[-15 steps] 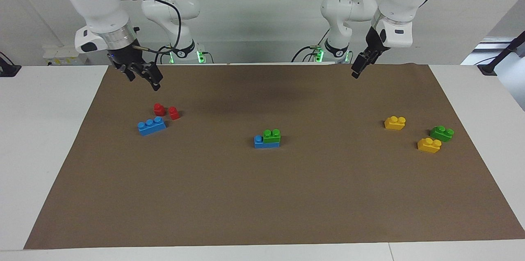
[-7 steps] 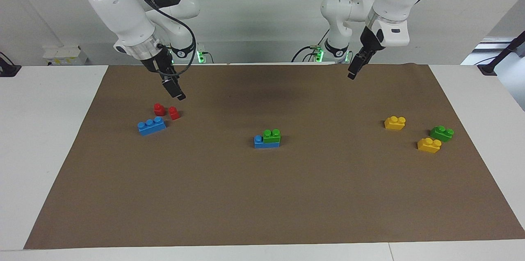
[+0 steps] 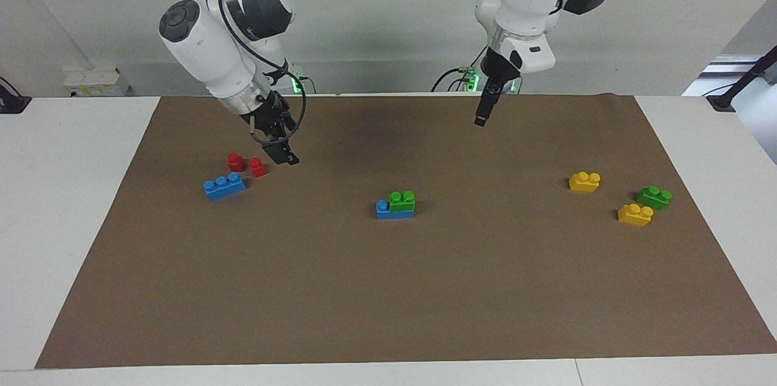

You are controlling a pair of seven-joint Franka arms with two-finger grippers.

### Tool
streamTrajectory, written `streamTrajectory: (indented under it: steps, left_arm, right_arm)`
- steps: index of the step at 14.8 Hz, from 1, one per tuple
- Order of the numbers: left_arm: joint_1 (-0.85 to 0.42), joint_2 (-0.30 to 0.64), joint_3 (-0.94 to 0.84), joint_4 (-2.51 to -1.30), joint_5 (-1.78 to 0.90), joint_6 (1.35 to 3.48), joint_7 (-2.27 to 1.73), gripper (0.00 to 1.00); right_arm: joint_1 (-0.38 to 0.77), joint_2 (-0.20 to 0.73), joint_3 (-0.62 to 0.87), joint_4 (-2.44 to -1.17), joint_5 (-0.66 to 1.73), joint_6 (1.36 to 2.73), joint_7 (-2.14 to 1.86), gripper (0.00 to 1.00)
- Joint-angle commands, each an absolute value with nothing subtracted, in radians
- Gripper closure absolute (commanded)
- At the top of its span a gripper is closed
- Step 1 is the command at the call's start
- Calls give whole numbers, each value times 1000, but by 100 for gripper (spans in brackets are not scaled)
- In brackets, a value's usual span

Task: Remove green block with left arm and hold with right
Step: 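Move both grippers toward the joined green and blue block, then grasp the green end with the left gripper while the right gripper grasps blue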

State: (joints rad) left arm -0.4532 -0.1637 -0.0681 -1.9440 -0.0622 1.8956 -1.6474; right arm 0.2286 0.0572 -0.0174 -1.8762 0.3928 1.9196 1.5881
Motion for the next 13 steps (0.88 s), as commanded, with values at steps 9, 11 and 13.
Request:
streamTrajectory:
  steps: [9, 11, 13]
  left_arm:
    - [-586, -14, -51, -1939, -60, 2022, -2083, 0]
    - [-586, 52, -51, -1873, -58, 2029, -2155, 0]
    - [-589, 115, -51, -1816, -58, 2039, -2201, 0]
  right_arm:
    - [368, 225, -17, -1947, 580, 2236, 1595, 1]
    - [379, 264, -17, -1942, 581, 2285, 1594, 1]
    - [411, 288, -17, -1942, 581, 2341, 1594, 1]
